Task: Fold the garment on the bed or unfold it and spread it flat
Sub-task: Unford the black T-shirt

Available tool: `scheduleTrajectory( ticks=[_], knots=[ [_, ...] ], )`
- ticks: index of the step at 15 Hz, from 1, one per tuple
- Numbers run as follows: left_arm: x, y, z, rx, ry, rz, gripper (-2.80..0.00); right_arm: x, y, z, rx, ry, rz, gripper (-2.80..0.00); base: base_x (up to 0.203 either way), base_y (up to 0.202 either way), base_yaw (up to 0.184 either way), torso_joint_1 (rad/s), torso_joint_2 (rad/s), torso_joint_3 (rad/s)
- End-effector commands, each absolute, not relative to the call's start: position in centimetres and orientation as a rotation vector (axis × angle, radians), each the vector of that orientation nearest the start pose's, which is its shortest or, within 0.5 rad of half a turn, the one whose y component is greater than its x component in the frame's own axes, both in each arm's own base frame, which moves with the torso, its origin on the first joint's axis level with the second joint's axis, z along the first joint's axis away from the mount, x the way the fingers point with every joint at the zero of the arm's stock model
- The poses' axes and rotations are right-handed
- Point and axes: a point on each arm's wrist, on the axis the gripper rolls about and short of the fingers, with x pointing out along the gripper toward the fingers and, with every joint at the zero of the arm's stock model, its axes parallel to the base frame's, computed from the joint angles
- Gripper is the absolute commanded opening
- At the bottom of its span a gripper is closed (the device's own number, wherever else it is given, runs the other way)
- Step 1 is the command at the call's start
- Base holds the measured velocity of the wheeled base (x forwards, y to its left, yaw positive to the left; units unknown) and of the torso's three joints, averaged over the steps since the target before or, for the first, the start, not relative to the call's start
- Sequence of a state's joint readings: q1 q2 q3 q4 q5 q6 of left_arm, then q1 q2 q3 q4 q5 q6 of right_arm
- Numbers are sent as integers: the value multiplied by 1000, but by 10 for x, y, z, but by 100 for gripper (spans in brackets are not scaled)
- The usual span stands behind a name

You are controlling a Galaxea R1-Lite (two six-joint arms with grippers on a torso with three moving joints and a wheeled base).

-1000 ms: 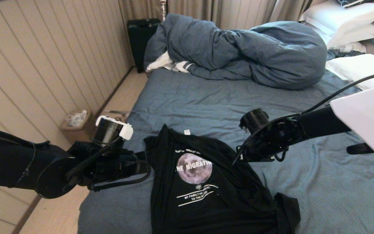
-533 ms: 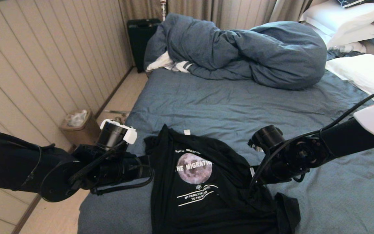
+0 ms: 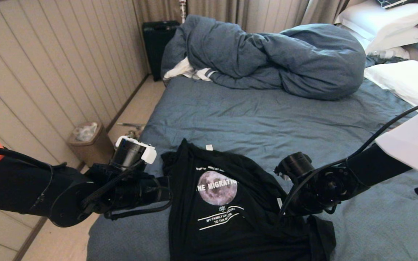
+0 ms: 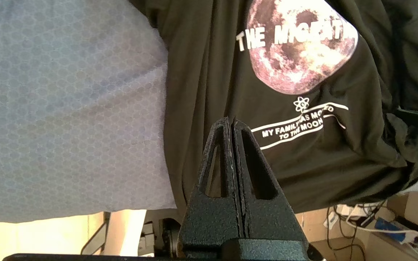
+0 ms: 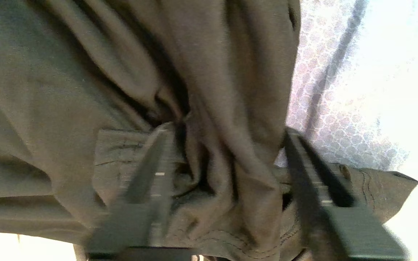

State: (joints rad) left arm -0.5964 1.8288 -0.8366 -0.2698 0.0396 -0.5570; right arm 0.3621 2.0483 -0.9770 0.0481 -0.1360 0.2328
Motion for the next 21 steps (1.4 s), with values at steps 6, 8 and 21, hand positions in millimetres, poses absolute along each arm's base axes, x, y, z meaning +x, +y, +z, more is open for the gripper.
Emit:
scheduleTrajectory(
  ticks=[6,8,21],
  knots=[
    [262,-177,113,-307,827,-300,-280,330,118,69,-30,980,84,-280,0,0,0,0,0,0],
    [261,-177,113,-308,828,-301,-280,345,119,86,3,904,78,-280,0,0,0,0,0,0],
    [257,-180,114,-302,830,-314,-280,450,17,161,132,606,-241,-280,0,0,0,0,0,0]
  ],
)
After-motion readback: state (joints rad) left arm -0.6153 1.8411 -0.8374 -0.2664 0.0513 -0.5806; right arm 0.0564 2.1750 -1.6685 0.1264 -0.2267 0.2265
